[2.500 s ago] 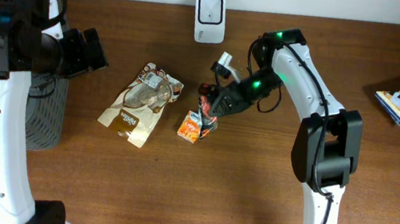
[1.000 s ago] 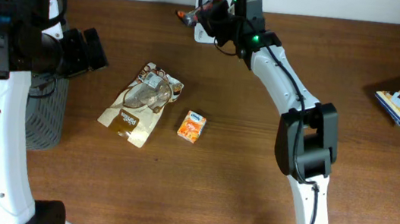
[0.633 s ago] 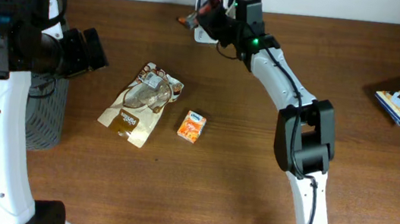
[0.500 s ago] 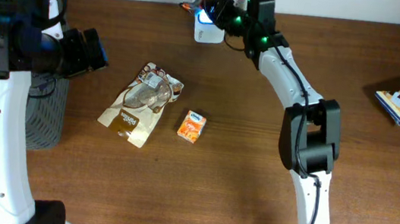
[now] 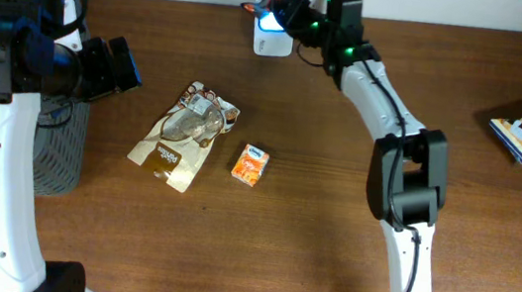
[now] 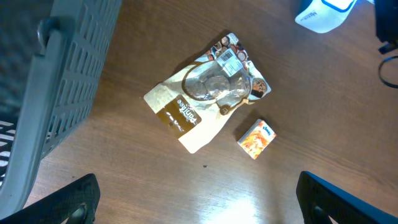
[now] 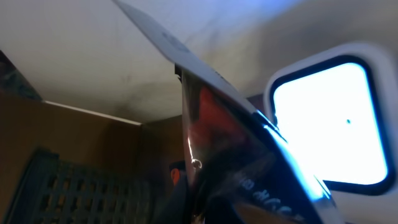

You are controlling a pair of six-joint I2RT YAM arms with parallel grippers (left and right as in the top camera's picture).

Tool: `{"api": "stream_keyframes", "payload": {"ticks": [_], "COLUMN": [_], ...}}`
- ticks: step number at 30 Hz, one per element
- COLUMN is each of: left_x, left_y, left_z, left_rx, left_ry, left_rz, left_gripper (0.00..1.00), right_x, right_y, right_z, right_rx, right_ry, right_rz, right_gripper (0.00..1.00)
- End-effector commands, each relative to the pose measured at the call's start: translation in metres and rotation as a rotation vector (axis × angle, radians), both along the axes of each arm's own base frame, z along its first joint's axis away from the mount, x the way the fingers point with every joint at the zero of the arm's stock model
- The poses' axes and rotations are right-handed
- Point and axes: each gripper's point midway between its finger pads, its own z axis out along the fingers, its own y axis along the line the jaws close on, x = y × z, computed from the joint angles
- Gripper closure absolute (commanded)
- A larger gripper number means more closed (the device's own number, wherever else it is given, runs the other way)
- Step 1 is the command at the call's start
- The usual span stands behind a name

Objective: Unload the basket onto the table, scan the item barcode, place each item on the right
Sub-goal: 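Carry the hex wrench pack right and place it on the snack bag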

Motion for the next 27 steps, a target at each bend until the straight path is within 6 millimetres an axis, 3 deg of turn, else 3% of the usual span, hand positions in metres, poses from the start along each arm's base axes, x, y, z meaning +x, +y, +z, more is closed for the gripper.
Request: {"api": "stream_keyframes", "payload": {"ticks": [1, 2, 5, 7, 8, 10, 12, 15, 20, 24, 27], "left_x": [-0.001, -0.001, -0.001, -0.001, -0.001, -0.001, -0.001, -0.001, -0.001, -0.001, -0.001], "left_y": [-0.001, -0.001, -0.001, -0.001, -0.001, -0.001, -0.001, -0.001, -0.001, -0.001, -0.001], "left_z": [0.002, 0.002, 0.002, 0.002, 0.002, 0.002, 0.002, 0.002, 0.002, 0.002, 0.002], "left_rx": [-0.001, -0.001, -0.001, -0.001, -0.001, -0.001, -0.001, -0.001, -0.001, -0.001, -0.001], "left_ry": [-0.004, -0.004, -0.004, -0.004, -0.004, -0.004, -0.004, -0.004, -0.004, -0.004, -0.004], "left_rz": [0.007, 0.007, 0.007, 0.007, 0.007, 0.007, 0.007, 0.007, 0.007, 0.007, 0.007], "left_gripper": [0.01, 0.01, 0.01, 0.01, 0.01, 0.01, 0.01, 0.01, 0.01, 0.01, 0.01], "right_x": [0.015, 0.015, 0.006, -0.017, -0.024, -0.048, -0.089, -0.135, -0.176, -0.196, -0.201], "right_y": [-0.078, -0.095, -0.177, -0.258, -0.277, -0.333, -0.414, -0.486, -0.549, -0.573, -0.578], "right_z": [0.048, 0.051, 0.060, 0.060, 0.062, 0.064, 0.054, 0.035, 0.029, 0.027, 0.014], "right_rx": [0.007, 0.003, -0.097, -0.300, -0.371, -0.581, -0.773, -0.851, -0.903, -0.918, -0.914], "right_ry": [-0.042, -0.024, 0.046, 0.126, 0.132, 0.162, 0.321, 0.504, 0.592, 0.633, 0.663], "right_rz": [-0.063, -0.089, -0.209, -0.382, -0.415, -0.504, -0.690, -0.827, -0.894, -0.923, -0.920], "right_gripper": [0.96, 0.96, 0.96, 0.96, 0.96, 0.96, 0.96, 0.96, 0.96, 0.96, 0.95]}}
